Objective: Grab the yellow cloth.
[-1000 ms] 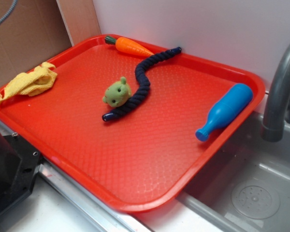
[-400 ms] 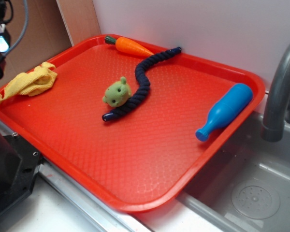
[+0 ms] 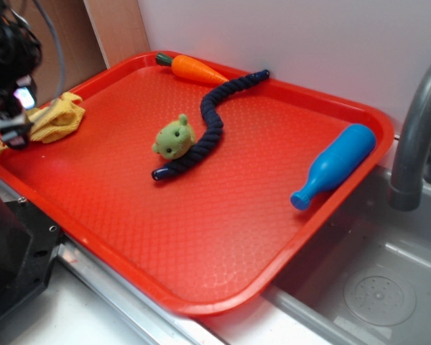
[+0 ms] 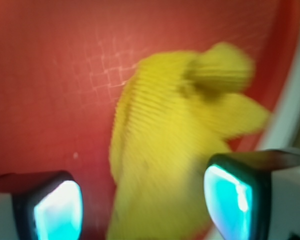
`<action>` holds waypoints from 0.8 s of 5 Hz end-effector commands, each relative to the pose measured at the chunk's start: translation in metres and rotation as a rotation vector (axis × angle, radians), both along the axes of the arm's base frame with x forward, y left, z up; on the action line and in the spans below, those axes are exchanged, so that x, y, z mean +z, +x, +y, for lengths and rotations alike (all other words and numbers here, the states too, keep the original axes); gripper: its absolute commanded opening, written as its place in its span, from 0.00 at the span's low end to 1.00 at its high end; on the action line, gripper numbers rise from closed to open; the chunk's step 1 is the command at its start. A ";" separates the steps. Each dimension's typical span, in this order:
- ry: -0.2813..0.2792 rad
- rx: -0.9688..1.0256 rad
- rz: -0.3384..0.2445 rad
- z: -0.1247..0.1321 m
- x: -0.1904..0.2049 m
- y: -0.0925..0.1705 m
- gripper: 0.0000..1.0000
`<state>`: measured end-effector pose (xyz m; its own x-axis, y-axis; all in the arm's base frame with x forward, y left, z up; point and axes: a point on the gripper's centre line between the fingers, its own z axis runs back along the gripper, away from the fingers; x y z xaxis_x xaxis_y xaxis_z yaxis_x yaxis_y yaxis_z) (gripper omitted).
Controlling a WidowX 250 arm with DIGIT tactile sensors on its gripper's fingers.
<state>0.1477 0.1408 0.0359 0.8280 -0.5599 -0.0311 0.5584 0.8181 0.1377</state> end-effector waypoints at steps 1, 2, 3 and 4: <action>0.046 0.050 0.055 -0.006 -0.037 0.011 0.00; 0.013 0.063 0.048 -0.003 -0.032 0.010 0.00; -0.038 0.090 0.101 -0.009 -0.022 -0.020 0.00; -0.059 0.131 0.094 -0.017 0.009 -0.033 0.00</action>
